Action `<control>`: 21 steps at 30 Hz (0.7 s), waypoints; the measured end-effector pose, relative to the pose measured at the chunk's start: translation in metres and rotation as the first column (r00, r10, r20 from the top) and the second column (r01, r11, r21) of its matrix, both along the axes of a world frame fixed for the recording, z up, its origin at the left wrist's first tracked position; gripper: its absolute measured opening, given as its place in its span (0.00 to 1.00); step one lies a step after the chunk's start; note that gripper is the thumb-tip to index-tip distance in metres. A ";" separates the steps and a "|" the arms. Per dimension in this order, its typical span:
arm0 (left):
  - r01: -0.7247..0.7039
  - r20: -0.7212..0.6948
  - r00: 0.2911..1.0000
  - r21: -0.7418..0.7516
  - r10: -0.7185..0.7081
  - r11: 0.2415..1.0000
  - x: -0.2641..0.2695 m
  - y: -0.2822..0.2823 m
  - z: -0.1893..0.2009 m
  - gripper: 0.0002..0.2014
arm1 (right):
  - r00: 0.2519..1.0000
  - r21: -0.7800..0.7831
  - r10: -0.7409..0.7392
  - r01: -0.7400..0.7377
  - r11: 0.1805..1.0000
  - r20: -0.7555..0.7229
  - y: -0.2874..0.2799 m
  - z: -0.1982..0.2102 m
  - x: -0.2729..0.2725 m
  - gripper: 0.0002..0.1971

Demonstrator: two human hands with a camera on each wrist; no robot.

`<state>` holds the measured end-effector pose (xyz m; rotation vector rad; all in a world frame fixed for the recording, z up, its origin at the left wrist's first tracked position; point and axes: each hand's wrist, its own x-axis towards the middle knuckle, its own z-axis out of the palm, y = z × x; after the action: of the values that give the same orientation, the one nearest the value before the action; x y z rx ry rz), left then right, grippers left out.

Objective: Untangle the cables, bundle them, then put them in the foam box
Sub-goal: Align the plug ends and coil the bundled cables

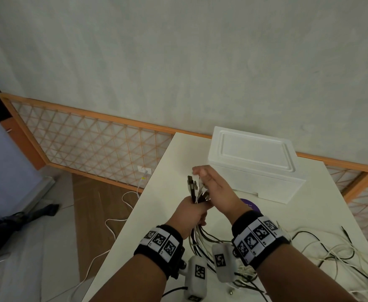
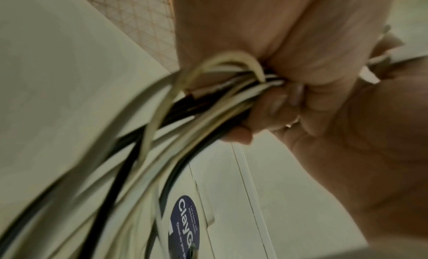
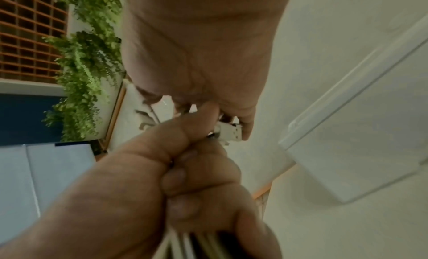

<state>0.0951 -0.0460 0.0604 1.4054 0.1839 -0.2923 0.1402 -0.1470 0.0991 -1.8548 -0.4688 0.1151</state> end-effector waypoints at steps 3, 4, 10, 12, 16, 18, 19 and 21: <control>-0.060 0.024 0.998 0.095 0.058 0.994 0.003 0.001 -0.002 0.14 | 0.999 -0.015 -0.030 0.030 0.999 -0.043 -0.001 0.001 -0.001 0.13; -0.062 0.032 0.998 0.102 0.059 0.993 0.003 0.001 -0.003 0.14 | 1.000 -0.101 -0.002 0.001 0.995 -0.018 -0.001 0.001 -0.001 0.16; -0.054 0.091 0.995 0.122 0.043 0.991 0.002 0.003 -0.005 0.08 | 0.994 -0.325 0.093 -0.073 0.943 0.048 -0.003 0.004 0.000 0.13; -0.032 0.113 0.993 0.127 0.017 0.991 0.002 0.004 -0.008 0.07 | 0.994 -0.377 0.100 -0.074 0.923 0.049 -0.002 0.006 0.000 0.12; 0.016 0.131 0.991 0.108 -0.030 0.994 0.000 0.005 -0.015 0.08 | 0.987 -0.534 0.117 -0.042 0.845 0.107 -0.001 0.011 0.004 0.08; 0.007 0.137 0.990 0.097 -0.021 0.995 0.000 0.004 -0.015 0.08 | 0.984 -0.536 0.098 -0.001 0.844 0.152 0.000 0.014 0.004 0.06; -0.003 0.136 0.991 0.079 -0.008 0.997 0.000 0.004 -0.013 0.07 | 0.979 -0.525 0.087 0.023 0.851 0.184 0.000 0.015 0.004 0.04; -0.004 0.129 0.992 0.045 -0.002 0.999 0.001 0.005 -0.010 0.06 | 0.973 -0.478 0.048 0.068 0.876 0.225 0.002 0.016 0.002 0.04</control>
<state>0.0962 -0.0405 0.0500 1.4639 0.0847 -0.1964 0.1417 -0.1452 0.1146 -2.3804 -0.6338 0.0064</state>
